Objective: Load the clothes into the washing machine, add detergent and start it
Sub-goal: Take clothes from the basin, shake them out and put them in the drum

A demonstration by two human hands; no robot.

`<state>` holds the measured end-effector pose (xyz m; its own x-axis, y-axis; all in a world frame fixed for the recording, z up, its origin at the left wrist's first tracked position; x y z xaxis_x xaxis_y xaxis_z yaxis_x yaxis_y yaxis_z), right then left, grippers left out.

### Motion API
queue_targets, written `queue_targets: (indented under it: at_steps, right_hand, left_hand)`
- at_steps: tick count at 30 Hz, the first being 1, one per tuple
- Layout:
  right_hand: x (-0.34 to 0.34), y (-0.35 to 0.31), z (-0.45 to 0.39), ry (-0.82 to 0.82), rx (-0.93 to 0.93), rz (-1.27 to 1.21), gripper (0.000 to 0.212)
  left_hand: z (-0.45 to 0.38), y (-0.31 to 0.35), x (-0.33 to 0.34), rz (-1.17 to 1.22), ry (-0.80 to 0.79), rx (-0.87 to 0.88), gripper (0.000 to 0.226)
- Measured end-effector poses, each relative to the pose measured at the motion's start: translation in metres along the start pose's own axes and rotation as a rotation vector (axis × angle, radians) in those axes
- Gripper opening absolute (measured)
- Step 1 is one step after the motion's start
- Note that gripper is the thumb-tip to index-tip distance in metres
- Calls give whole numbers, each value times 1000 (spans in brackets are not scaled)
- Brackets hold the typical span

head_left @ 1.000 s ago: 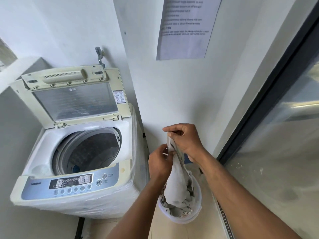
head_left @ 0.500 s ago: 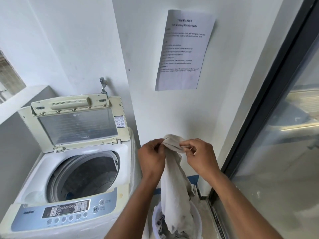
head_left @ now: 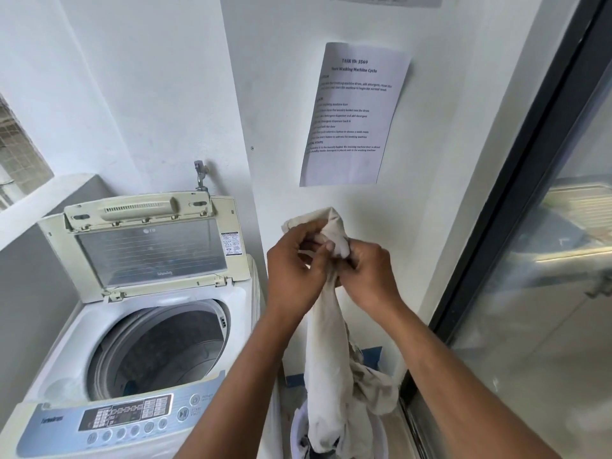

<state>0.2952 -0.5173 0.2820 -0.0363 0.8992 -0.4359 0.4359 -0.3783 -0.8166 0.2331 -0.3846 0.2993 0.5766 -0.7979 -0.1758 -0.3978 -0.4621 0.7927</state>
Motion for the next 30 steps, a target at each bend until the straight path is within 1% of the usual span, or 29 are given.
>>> queue_targets:
  at_steps: [1,2,4,5,6,7,8,10,11,13,14,16,17,18,19,20,22,23,24,26,27,29,30]
  right_hand:
    - [-3,-4,-5,3,-8,-29,19]
    - [-6,-9,-9,4,-5,-78,21]
    - [-12,-21,-19,30,26,-157,37]
    - [-14,-28,-24,25,34,-202,37]
    - [-16,-36,-28,4,37,-259,30]
    - [-18,-47,-31,-22,30,-316,19]
    - [-19,-57,-33,-41,18,-364,13]
    - [-25,-76,-35,-45,-22,-409,23]
    - [-28,-81,-36,-41,-44,-439,24]
    - [-37,-86,-36,-15,-116,-465,23]
    - [-43,-83,-37,34,-166,-416,28]
    - [-58,-71,-37,174,-242,-249,35]
    - [-65,-62,-36,240,-263,-157,37]
    - [-70,-53,-32,283,-283,-57,41]
    - [-72,-44,-28,287,-281,54,45]
    - [-71,-34,-23,254,-242,171,49]
    - [-61,-20,-13,140,-112,404,58]
    - [-56,-17,-7,95,-85,476,67]
    - [-51,-17,-2,59,-100,492,79]
    - [-45,-29,10,-23,-211,422,100]
    - [-43,-39,15,-96,-253,355,108]
    - [-35,-59,23,-298,-228,167,117]
    - [-30,-65,27,-365,-192,87,119]
  left_hand:
    - [6,-5,-3,-9,-5,12,43]
    - [12,-11,-5,-27,-15,2,55]
    - [25,-26,-8,-61,-48,-75,83]
    - [29,-31,-9,-65,-79,-119,95]
    - [33,-34,-8,-67,-124,-145,102]
    - [35,-36,-5,-75,-179,-159,101]
    - [36,-37,-2,-98,-220,-173,90]
    - [36,-37,1,-192,-227,-245,45]
    - [34,-35,1,-244,-201,-274,31]
    - [30,-32,-6,-310,-121,-283,34]
    - [27,-28,-11,-312,-92,-284,32]
    - [19,-15,-21,-332,-49,-241,11]
    - [14,-8,-26,-318,-23,-202,12]
    - [10,0,-30,-300,-1,-158,24]
    - [6,10,-33,-273,13,-120,34]
    - [0,21,-35,-245,29,-92,39]
    - [-11,42,-37,-192,60,-43,43]
    - [-16,51,-37,-171,74,-29,44]
    - [-22,59,-38,-163,88,-14,44]
    - [-33,72,-37,-175,98,5,41]
    - [-38,77,-36,-187,104,4,34]
    - [-46,89,-35,-186,136,-1,14]
    - [-51,94,-34,-174,154,-3,13]
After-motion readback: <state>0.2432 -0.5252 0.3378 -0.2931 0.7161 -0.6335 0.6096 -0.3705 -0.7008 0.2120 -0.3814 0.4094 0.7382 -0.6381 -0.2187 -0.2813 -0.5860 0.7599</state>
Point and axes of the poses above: each hand's wrist, its own z-axis away from the middle knuckle, its own x-axis out of the palm, y = z × x, the point moved 4 cm from there along -z, towards the middle knuckle, and after that the axes turned 5 degrees about x, right-handed, at the moved point
